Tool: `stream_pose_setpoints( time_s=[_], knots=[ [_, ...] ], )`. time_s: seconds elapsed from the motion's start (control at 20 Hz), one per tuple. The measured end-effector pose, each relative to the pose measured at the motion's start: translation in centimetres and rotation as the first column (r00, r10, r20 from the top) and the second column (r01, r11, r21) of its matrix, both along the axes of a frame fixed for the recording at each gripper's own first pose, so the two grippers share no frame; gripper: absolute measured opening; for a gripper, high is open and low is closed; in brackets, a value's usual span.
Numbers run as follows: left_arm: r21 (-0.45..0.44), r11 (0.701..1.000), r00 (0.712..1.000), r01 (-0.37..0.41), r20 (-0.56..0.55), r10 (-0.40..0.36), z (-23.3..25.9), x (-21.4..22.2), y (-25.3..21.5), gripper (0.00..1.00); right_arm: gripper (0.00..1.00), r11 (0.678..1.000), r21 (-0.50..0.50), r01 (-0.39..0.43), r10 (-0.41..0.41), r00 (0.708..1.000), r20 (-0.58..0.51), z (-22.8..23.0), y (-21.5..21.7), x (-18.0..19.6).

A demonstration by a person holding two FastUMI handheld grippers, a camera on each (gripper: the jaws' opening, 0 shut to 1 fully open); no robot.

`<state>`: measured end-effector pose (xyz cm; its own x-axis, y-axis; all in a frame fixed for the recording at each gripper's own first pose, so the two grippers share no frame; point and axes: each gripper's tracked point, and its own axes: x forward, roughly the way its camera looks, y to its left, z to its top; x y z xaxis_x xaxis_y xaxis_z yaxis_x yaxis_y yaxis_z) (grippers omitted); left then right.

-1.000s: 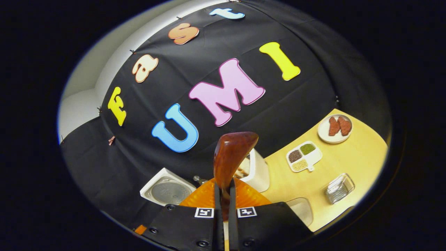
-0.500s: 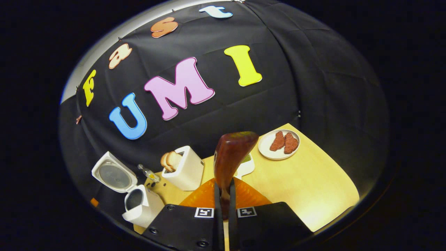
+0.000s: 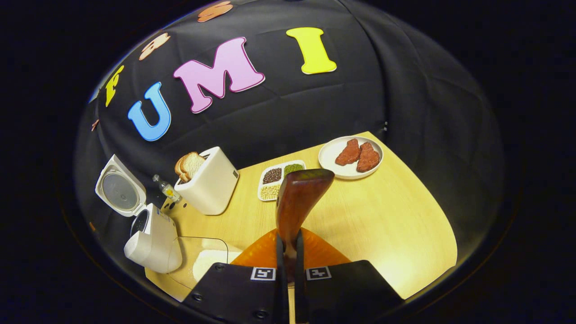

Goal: Close the left gripper, press the button to open the rice cooker; take a wooden spoon from the chopstick holder with the right hand, scoop a spoonful of rice and pour it into the rice cooker, then put the wooden spoon back into the chopstick holder.

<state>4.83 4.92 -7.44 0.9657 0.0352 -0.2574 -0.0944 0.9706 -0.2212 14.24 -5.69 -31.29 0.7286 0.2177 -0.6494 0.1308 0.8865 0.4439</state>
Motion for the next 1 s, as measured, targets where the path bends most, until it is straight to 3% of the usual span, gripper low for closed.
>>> stream_pose_setpoints(
  time_s=[0.25,0.4,0.55,0.6,0.65,0.7,0.75,0.85,1.0],
  knots=[
    [0.008,1.0,1.0,-0.009,-0.013,0.009,0.0,-0.5,-0.5,0.94,0.16,1.0,0.025,-0.006,0.008,0.998,-0.067,-3.1,0.2,-0.5],
    [0.021,1.0,1.0,-0.007,-0.007,0.007,0.7,-0.7,-0.5,0.94,0.2,0.998,0.043,0.051,-0.048,0.997,-0.068,-2.8,-1.4,-0.5],
    [0.041,0.999,1.0,0.002,0.006,-0.003,1.3,-0.4,-0.6,0.94,0.43,0.994,0.031,0.108,-0.105,0.992,-0.075,-2.4,-3.2,-1.3],
    [0.041,0.999,1.0,0.011,0.011,-0.011,1.5,-0.2,-0.7,0.94,0.63,0.993,0.02,0.118,-0.116,0.99,-0.075,-2.2,-3.8,-1.8],
    [0.036,0.999,1.0,0.022,0.018,-0.023,1.8,0.1,-0.9,0.94,0.75,0.992,0.005,0.125,-0.124,0.989,-0.077,-1.9,-4.3,-2.4],
    [0.03,0.999,0.999,0.036,0.025,-0.037,1.8,0.5,-1.2,0.94,0.81,0.991,-0.011,0.133,-0.133,0.988,-0.078,-1.8,-4.8,-3.0],
    [0.027,0.998,0.998,0.05,0.029,-0.051,1.7,1.1,-1.4,0.94,0.75,0.989,-0.022,0.143,-0.144,0.987,-0.076,-1.3,-5.2,-3.6],
    [0.026,0.996,0.996,0.08,0.027,-0.08,1.3,2.5,-1.6,0.94,0.96,0.984,-0.04,0.172,-0.174,0.983,-0.052,0.2,-5.9,-4.6],
    [0.027,0.991,0.991,0.129,0.032,-0.13,1.5,4.8,-1.7,0.94,0.99,0.969,-0.07,0.238,-0.238,0.971,0.01,4.0,-6.3,-6.8]
  ],
)
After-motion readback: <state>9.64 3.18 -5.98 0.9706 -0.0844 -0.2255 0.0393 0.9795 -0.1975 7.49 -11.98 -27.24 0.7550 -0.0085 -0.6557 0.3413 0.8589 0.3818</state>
